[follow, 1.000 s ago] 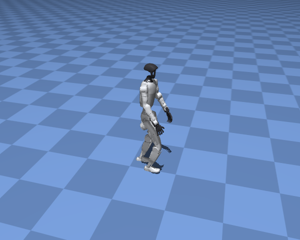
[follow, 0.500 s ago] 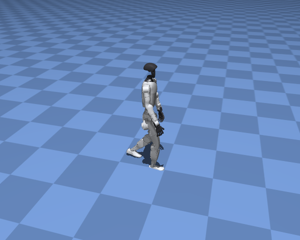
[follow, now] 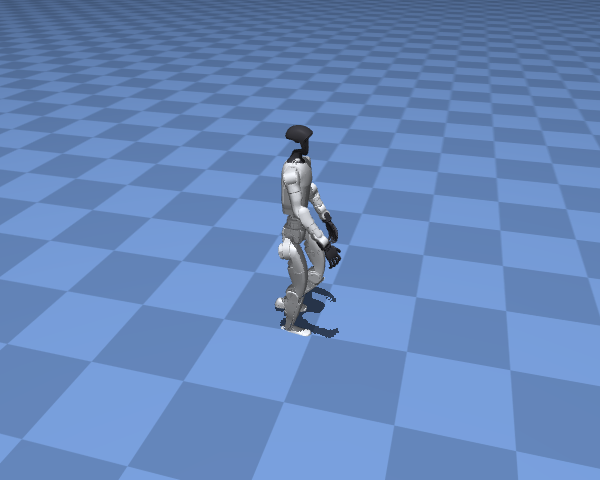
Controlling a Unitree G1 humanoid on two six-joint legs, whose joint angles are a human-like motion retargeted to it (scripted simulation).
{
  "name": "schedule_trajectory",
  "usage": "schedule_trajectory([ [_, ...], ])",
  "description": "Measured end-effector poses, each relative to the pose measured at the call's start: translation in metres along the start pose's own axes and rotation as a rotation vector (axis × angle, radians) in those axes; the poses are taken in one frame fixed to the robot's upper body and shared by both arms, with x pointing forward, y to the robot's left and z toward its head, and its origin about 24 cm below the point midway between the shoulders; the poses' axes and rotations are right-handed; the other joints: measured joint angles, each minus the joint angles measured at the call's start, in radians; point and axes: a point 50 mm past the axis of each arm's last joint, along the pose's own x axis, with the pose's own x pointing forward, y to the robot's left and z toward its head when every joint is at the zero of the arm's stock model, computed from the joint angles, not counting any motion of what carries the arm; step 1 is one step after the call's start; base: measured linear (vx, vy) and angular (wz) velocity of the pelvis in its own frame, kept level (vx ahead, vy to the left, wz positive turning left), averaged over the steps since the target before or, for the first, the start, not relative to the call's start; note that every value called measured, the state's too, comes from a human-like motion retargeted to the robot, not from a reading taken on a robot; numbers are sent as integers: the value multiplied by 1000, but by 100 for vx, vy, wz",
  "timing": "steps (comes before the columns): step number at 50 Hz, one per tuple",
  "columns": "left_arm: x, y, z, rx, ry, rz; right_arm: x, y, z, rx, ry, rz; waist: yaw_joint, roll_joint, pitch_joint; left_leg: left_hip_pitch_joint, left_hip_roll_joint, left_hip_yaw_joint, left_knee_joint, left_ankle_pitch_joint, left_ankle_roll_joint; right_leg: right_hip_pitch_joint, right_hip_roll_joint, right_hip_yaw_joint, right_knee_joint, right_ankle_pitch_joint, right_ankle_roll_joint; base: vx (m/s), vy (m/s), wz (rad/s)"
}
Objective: Walk
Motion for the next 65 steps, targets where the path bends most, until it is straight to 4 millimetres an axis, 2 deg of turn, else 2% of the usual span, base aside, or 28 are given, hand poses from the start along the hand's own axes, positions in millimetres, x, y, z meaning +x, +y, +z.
schedule_trajectory([
  [6,0,-9,-7,3,25,-34,1,10,-2,-23,10,41,-2,0,-5,-5,-42,-28,-147,21,-1,15,-2,38,11,-18,10,11,2,-38],
  [9,-1,-10,-10,-1,40,-47,1,10,-1,-29,11,49,-14,-20,-4,25,-90,-36,-256,64,2,32,-29,59,-7,-18,19,11,4,-34],
  [15,-2,-20,-19,-15,76,-81,0,15,-8,-26,32,63,-34,-5,-15,63,-113,-47,-325,76,8,38,-27,98,13,-39,25,10,5,-41],
  [26,-3,-23,-24,-30,98,-95,-2,19,-21,14,76,55,-78,-6,-13,175,-149,6,-459,81,48,71,-59,155,8,-61,39,8,6,-31],
  [38,-2,-26,-22,-28,91,-103,-3,13,-26,52,91,16,-114,-11,-7,262,-188,57,-582,109,72,86,-90,210,-1,-71,56,4,5,-29],
  [65,-3,-48,-22,-29,83,-153,-3,-7,-21,69,79,-57,-161,-41,-26,343,-276,137,-771,160,114,-4,-138,312,101,-133,98,1,6,-26],
])
